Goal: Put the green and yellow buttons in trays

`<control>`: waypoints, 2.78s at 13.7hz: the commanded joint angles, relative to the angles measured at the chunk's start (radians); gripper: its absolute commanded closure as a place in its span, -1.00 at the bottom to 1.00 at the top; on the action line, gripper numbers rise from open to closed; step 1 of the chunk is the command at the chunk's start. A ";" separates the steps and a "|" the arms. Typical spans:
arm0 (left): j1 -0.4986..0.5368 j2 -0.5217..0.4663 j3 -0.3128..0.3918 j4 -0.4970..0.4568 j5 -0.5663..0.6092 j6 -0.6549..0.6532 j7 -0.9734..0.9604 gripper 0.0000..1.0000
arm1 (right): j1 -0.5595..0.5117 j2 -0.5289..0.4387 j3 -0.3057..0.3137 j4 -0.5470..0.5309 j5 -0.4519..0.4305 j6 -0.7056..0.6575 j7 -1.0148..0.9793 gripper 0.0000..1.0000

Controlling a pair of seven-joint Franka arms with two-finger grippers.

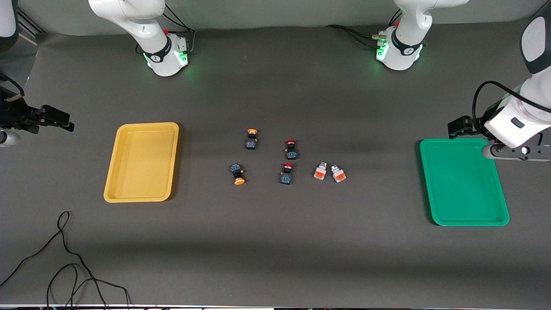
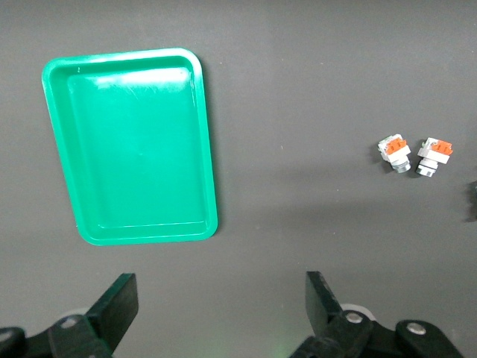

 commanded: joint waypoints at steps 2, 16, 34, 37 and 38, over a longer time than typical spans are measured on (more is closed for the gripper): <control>-0.013 0.012 0.008 0.032 0.014 -0.028 -0.001 -0.99 | -0.002 -0.001 0.002 0.016 -0.020 -0.012 -0.020 -1.00; -0.016 0.012 0.006 0.027 0.013 -0.030 0.001 -0.99 | 0.444 -0.015 0.005 -0.174 0.063 0.190 0.589 -1.00; -0.010 0.023 0.006 0.026 0.013 -0.086 0.004 -0.99 | 0.794 0.350 0.003 -0.507 -0.012 1.021 0.921 -1.00; -0.016 0.028 0.005 0.029 0.008 -0.073 0.010 -0.99 | 0.840 0.462 -0.005 -0.504 -0.012 1.138 0.922 -1.00; -0.016 0.029 0.005 0.031 0.002 -0.070 0.010 -0.99 | 0.842 0.476 -0.008 -0.506 -0.012 1.146 0.922 -1.00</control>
